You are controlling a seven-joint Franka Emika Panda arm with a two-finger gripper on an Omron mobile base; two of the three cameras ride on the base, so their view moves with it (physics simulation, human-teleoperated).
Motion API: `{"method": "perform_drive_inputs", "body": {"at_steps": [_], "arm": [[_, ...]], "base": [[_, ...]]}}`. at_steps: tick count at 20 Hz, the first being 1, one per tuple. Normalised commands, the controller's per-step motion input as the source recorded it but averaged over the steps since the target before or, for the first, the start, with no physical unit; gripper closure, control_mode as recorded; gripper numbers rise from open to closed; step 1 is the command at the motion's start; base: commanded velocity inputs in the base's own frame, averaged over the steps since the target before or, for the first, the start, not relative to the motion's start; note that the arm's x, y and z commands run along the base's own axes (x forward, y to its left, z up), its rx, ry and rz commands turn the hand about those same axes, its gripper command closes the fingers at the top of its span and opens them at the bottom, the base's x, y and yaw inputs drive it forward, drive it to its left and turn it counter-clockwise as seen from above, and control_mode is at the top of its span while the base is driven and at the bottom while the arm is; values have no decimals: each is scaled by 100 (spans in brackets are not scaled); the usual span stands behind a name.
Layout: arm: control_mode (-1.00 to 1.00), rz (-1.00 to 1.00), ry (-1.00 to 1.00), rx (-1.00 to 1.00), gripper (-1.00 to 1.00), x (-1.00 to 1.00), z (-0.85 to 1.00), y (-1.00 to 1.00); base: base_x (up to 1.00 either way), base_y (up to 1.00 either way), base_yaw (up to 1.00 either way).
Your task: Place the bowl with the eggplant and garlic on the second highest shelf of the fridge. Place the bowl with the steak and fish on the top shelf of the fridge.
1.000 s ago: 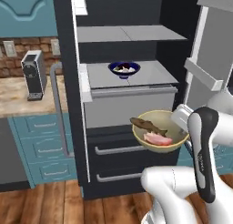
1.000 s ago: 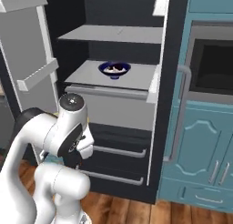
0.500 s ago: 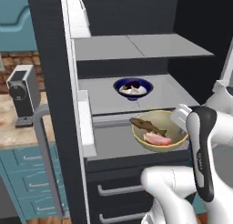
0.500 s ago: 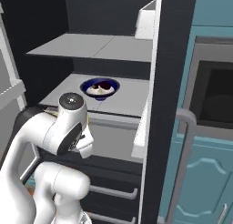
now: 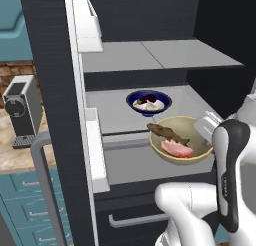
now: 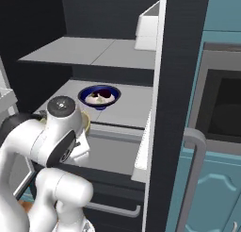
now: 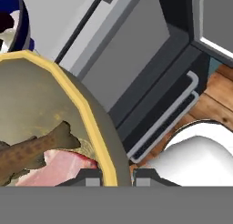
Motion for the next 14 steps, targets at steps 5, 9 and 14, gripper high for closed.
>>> {"method": "perform_drive_inputs", "body": {"at_steps": [5,9,14], "arm": [[-100,-33,-24,3,100,-58,95,19],[-100,-31,-15,6,100,0,100,22],[-100,-13,-11,30,100,-4,71,6]], "base": [[0,0,0],[0,0,0],[0,0,0]]}}
